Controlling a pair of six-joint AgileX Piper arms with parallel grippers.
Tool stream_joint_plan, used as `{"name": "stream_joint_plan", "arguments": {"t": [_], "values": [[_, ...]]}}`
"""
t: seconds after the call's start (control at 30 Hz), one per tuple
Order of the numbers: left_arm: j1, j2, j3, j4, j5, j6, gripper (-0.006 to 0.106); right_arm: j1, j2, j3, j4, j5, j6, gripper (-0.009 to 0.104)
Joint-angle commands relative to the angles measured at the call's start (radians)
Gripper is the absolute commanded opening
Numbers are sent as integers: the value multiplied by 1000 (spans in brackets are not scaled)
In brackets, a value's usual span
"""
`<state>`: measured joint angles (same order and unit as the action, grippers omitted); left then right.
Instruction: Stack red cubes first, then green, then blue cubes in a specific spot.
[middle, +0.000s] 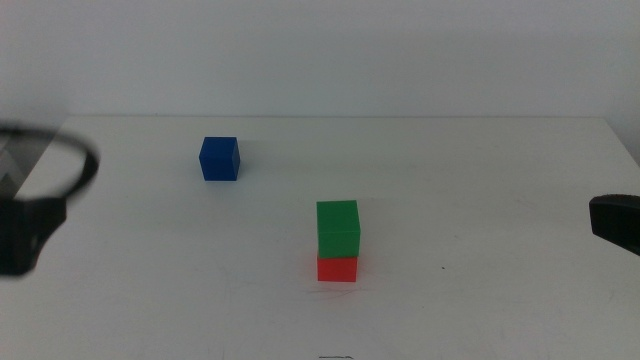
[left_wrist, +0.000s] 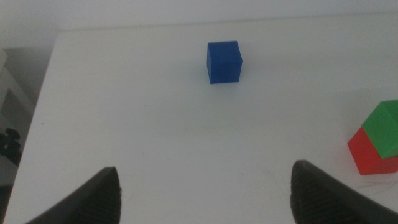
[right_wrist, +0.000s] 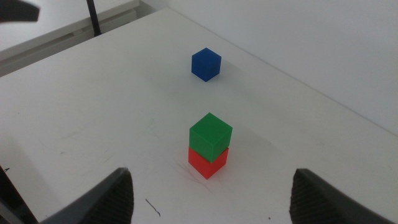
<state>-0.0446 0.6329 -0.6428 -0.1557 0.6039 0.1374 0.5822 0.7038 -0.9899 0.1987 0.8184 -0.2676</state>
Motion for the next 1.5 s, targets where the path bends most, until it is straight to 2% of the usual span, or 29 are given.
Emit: {"name": "stream_joint_plan", "arguments": {"t": [0.0, 0.4, 0.57, 1.13, 1.47], "values": [[0, 101, -124, -3, 1, -4, 94, -8, 0, -19, 4, -72, -16, 64], [0, 600, -525, -19, 279, -45, 94, -8, 0, -19, 4, -72, -16, 64], [0, 792, -733, 24, 396, -45, 94, -8, 0, -19, 4, -72, -16, 64], [-95, 1457, -1472, 41, 562, -76, 94, -8, 0, -19, 4, -72, -16, 64], [-116, 1691, -1695, 43, 569, -110, 94, -8, 0, -19, 4, -72, -16, 64]]}}
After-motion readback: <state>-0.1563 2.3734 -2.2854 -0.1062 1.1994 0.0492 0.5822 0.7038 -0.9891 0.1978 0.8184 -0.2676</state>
